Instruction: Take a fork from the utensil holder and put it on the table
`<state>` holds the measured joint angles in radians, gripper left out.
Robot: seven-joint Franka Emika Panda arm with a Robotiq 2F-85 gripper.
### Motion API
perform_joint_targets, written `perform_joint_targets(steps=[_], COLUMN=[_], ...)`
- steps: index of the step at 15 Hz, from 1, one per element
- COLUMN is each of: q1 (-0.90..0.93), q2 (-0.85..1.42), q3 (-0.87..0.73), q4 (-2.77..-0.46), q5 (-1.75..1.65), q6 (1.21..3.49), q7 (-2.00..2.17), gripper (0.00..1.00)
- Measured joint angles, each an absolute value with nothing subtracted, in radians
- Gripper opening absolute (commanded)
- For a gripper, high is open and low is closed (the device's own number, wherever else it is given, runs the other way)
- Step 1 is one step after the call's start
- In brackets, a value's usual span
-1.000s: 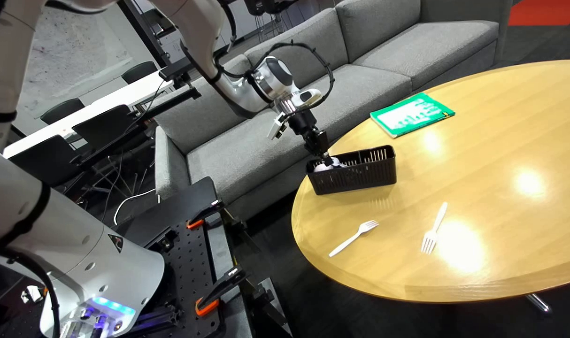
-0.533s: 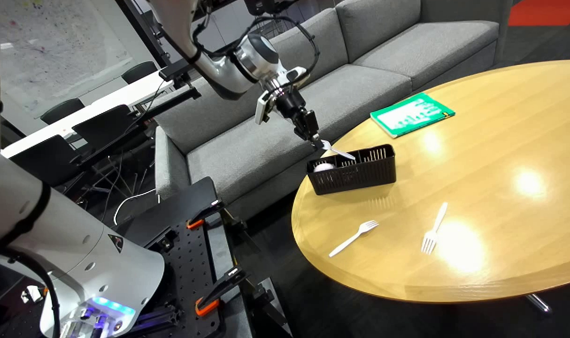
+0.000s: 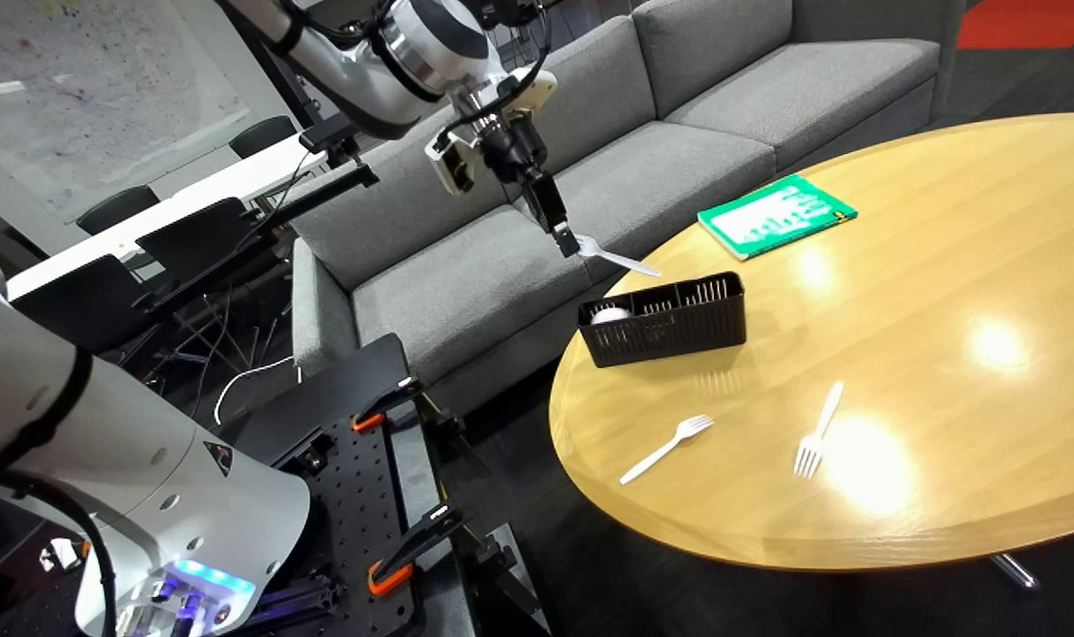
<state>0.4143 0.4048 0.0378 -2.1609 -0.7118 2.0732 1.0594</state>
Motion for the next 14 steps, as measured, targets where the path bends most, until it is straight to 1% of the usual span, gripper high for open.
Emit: perform_joint_targets(steps=[1, 2, 5, 6, 7, 11, 14], q1=[0.392, 0.370, 0.322, 0.320, 0.320, 0.292, 0.215], q2=[0.377, 0.358, 0.340, 0.340, 0.340, 0.356, 0.399], q3=[0.038, 0.038, 0.037, 0.037, 0.038, 0.033, 0.004], q4=[-2.192, -2.221, -2.274, -2.278, -2.278, -2.255, -2.223], q5=[-0.707, -0.707, -0.707, -0.707, -0.707, -0.653, -0.572], q6=[2.097, 2.131, 2.224, 2.228, 2.228, 2.247, 2.374], q7=[1.092, 1.127, 1.196, 1.205, 1.206, 1.210, 1.197], gripper=[0.01, 0.04, 0.04, 0.04, 0.01, 0.01, 0.01])
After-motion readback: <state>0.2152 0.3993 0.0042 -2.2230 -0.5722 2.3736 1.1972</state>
